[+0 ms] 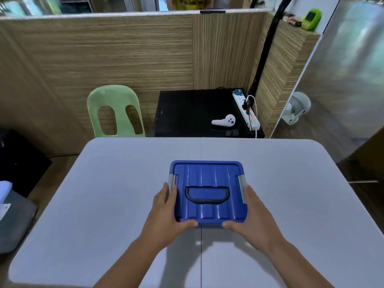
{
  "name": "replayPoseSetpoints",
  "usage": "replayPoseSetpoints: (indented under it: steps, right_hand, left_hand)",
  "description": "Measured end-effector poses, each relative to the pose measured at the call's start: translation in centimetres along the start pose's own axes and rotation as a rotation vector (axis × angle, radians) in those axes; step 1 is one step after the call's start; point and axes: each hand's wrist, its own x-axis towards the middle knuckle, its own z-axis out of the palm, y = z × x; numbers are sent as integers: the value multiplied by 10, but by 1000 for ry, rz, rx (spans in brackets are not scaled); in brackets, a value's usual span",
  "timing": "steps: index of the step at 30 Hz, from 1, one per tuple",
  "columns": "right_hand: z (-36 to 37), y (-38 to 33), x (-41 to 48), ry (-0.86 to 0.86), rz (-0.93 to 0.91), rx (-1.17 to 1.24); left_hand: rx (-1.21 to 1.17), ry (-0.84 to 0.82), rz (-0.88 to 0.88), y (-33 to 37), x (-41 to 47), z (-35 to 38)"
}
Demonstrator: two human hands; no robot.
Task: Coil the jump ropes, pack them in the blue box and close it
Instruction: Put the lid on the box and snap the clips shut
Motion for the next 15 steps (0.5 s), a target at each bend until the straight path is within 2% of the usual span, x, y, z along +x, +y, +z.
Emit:
replayPoseSetpoints:
  steps: [15]
  right_hand:
    - [-11, -23, 50, 25, -60, -20]
  left_hand:
    - [33, -1, -8, 2, 57, -13]
